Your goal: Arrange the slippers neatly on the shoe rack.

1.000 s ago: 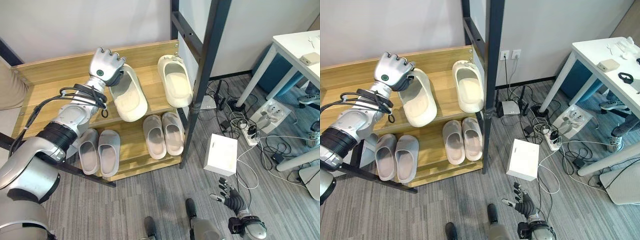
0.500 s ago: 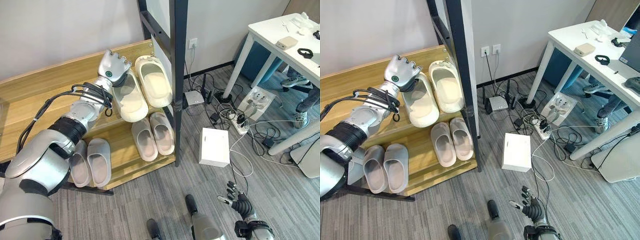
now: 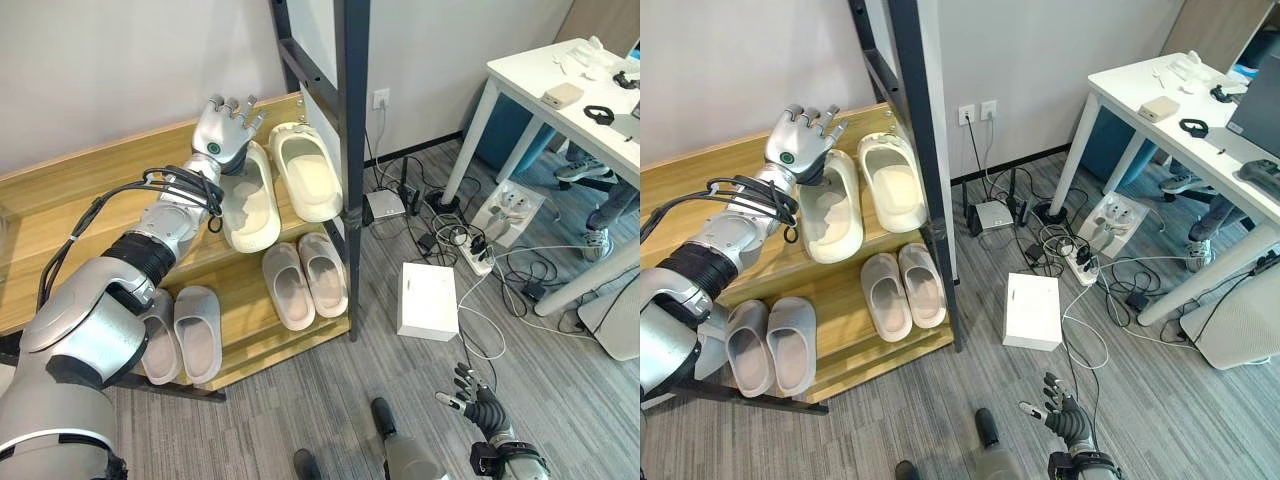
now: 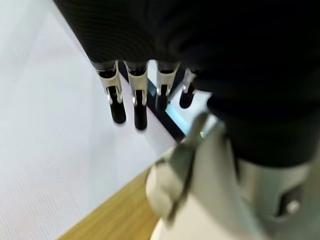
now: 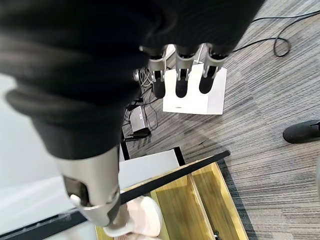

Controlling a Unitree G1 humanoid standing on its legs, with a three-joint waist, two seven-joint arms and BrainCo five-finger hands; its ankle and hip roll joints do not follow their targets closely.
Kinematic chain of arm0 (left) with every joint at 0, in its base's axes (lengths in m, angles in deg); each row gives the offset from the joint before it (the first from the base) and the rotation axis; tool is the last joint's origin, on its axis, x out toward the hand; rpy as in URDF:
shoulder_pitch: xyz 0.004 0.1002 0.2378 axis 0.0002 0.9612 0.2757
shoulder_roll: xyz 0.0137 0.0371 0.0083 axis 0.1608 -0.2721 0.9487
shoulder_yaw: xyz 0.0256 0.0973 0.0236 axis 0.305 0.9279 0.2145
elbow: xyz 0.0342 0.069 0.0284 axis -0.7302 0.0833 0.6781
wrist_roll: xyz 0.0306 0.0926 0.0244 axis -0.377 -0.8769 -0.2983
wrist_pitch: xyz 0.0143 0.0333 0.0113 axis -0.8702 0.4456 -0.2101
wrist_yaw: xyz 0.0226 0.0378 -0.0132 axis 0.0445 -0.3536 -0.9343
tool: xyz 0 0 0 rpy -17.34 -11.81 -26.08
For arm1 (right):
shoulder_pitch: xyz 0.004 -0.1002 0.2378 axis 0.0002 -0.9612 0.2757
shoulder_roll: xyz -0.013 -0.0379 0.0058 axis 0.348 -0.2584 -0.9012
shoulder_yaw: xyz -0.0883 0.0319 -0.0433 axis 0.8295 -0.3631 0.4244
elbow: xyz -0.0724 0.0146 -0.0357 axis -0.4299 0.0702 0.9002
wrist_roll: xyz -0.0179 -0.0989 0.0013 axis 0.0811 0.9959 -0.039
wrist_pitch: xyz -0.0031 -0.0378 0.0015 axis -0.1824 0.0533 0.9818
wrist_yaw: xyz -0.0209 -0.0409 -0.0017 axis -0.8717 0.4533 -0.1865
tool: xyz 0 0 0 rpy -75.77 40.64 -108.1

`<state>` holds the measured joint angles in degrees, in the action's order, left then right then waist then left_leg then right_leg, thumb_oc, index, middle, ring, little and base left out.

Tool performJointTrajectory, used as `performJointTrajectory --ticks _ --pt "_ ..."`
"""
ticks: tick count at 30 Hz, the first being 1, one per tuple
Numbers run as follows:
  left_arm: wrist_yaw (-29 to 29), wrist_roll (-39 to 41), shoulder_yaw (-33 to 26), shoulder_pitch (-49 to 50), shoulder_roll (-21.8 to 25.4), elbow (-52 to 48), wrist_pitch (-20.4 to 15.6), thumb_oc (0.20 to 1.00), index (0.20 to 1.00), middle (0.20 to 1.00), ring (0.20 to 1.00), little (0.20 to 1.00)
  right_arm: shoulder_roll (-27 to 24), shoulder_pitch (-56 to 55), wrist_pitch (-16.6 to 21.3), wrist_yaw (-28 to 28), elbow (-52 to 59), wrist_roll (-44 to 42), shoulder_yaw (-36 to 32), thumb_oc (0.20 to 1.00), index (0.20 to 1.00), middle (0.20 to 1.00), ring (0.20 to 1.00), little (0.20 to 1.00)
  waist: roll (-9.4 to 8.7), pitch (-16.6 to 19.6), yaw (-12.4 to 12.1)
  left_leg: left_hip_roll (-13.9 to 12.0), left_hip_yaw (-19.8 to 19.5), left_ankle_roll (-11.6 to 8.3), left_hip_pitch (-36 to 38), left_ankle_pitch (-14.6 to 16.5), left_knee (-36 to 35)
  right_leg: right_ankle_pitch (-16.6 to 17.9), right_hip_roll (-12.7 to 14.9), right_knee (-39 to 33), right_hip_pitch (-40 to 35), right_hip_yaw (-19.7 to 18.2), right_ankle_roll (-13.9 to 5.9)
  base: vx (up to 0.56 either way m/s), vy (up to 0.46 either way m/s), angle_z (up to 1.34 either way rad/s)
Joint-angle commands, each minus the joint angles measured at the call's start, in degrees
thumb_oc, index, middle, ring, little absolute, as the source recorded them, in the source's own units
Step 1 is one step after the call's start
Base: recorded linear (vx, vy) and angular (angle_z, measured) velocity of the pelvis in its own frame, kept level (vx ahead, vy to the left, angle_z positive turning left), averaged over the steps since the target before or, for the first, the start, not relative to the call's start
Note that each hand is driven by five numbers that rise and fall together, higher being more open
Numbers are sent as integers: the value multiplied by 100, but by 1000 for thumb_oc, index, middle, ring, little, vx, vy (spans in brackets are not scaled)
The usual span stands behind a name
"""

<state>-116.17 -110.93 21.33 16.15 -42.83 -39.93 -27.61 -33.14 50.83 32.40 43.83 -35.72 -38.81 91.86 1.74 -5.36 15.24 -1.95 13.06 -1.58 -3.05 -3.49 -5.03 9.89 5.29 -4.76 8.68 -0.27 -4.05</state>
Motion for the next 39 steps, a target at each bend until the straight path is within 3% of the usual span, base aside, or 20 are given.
performJointTrajectory --ticks 1,8,11,12,13,14,15,16,17,18,19,21,22,23,26,27,28,30,35,39 --pt "-68 -213 -510 -704 304 -234 278 1000 1000 1000 1000 1000 0 146 212 -89 232 -199 -111 1000 1000 1000 1000 1000 -3 -174 -197 171 -228 194 493 1126 3 -1141 59 -24 -714 361 -487 -31 -15 19" --pt "-62 -168 -1202 -121 424 -1173 216 1000 1000 1000 1000 1000 87 271 119 -121 137 -159 -10 1000 1000 1000 1000 1000 -44 -149 -345 185 -359 184 526 1098 3 -1169 65 -24 -814 486 -457 -39 -15 18" --pt "-49 217 -1834 497 324 -1750 45 1000 1000 1000 1000 1000 174 319 64 -104 84 -114 -16 1000 1000 1000 1000 1000 -73 -145 -431 189 -415 187 526 1080 3 -1171 63 -24 -843 533 -430 -38 -27 14" --pt "35 1057 -2505 1168 -3 -2156 -270 1000 1000 1000 1000 1000 255 341 -14 -69 62 6 -60 1000 1000 1000 1000 1000 -88 -145 -483 192 -452 189 546 1078 3 -1191 64 -24 -882 565 -405 -15 -13 4" --pt "41 1055 -2521 1183 1 -2168 -270 1000 1000 1000 1000 1000 248 343 -15 -69 63 5 -55 1000 1000 1000 1000 1000 -85 -135 -478 194 -450 190 529 1066 3 -1180 66 -24 -863 562 -403 -22 -17 4" --pt "78 1721 -2926 1577 -251 -2344 -513 1000 1000 1000 1000 1000 314 361 -79 -49 35 57 -90 1000 1000 1000 1000 1000 -86 -126 -508 200 -469 196 527 1050 3 -1180 67 -24 -872 566 -386 -14 -8 7" --pt "218 3030 -3392 2239 -692 -2532 -924 1000 1000 1000 1000 1000 437 416 -201 -6 -38 203 -131 1000 1000 1000 1000 1000 -86 -125 -571 210 -495 207 550 1038 3 -1188 66 -24 -908 587 -361 -11 -8 13" --pt "220 3030 -3397 2244 -690 -2536 -923 1000 1000 1000 1000 1000 435 417 -201 -6 -38 203 -128 1000 1000 1000 1000 1000 -85 -113 -570 212 -492 208 533 1029 3 -1180 68 -24 -890 583 -359 -8 -9 16" --pt "419 4254 -3614 2681 -1086 -2693 -1266 1000 1000 1000 1000 1000 487 443 -275 -10 -24 266 -163 1000 1000 1000 1000 1000 -80 -104 -614 220 -512 217 542 1017 3 -1182 69 -24 -908 603 -342 -9 -4 14" --pt "421 4255 -3617 2683 -1085 -2696 -1266 1000 1000 1000 1000 1000 486 443 -275 -10 -23 266 -162 1000 1000 1000 1000 1000 -80 -95 -614 221 -510 217 530 1012 3 -1177 70 -24 -895 601 -341 -7 -12 9" --pt "730 5487 -3700 3045 -1373 -2871 -1539 1000 1000 1000 1000 1000 509 464 -354 -2 10 291 -205 1000 1000 1000 1000 1000 -70 -87 -656 226 -530 230 523 990 3 -1169 70 -24 -908 628 -327 -6 -11 6" --pt "1010 6544 -3640 3296 -1489 -3011 -1713 1000 1000 1000 1000 1000 481 468 -419 -24 43 315 -213 1000 1000 1000 1000 1000 -61 -77 -674 229 -543 236 526 978 3 -1168 66 -24 -919 639 -322 -2 -8 6" --pt "1013 6548 -3640 3297 -1487 -3011 -1713 1000 1000 1000 1000 1000 480 466 -420 -24 44 315 -212 1000 1000 1000 1000 1000 -61 -76 -672 228 -544 236 526 979 3 -1169 66 -24 -920 640 -322 -2 -7 5" --pt "1253 7392 -3528 3397 -1544 -3054 -1744 1000 1000 1000 1000 1000 464 484 -490 -42 37 322 -193 1000 1000 1000 1000 1000 -55 -70 -675 232 -559 240 523 970 3 -1165 69 -24 -932 659 -320 -4 -8 4" --pt "1442 8066 -3388 3406 -1523 -3012 -1708 1000 1000 1000 1000 1000 429 474 -541 -75 54 294 -170 1000 1000 1000 1000 1000 -44 -61 -661 232 -570 241 521 961 3 -1164 74 -24 -939 678 -323 -6 -3 4" --pt "1657 8688 -3199 3402 -1443 -3069 -1623 1000 1000 1000 1000 1000 381 463 -598 -107 68 310 -147 1000 1000 1000 1000 1000 -33 -49 -646 235 -575 241 518 958 3 -1156 75 -24 -938 688 -334 0 0 0" --pt "1658 8690 -3199 3401 -1442 -3068 -1623 1000 1000 1000 1000 1000 382 463 -598 -107 69 310 -147 1000 1000 1000 1000 1000 -33 -49 -646 235 -575 241 518 958 3 -1156 75 -24 -937 688 -334 0 0 0" --pt "1873 9613 -2928 3338 -1325 -3190 -1509 1000 1000 1000 1000 1000 331 446 -687 -151 92 307 -75 1000 1000 1000 1000 1000 -12 -23 -613 234 -556 239 521 960 3 -1148 77 -24 -936 686 -349 0 0 0" --pt "1922 10164 -2620 3089 -1320 -3231 -1440 1000 1000 1000 1000 1000 315 385 -751 -188 86 315 33 1000 1000 1000 1000 1000 7 11 -553 228 -521 231 542 966 3 -1155 79 -24 -946 665 -358 0 0 0" --pt "1785 9992 -2582 2611 -1744 -2652 -1417 1000 1000 1000 1000 1000 326 416 -764 -201 -38 359 138 1000 1000 1000 1000 1000 11 45 -450 222 -481 221 533 971 3 -1157 72 -24 -915 613 -356 0 0 -1"
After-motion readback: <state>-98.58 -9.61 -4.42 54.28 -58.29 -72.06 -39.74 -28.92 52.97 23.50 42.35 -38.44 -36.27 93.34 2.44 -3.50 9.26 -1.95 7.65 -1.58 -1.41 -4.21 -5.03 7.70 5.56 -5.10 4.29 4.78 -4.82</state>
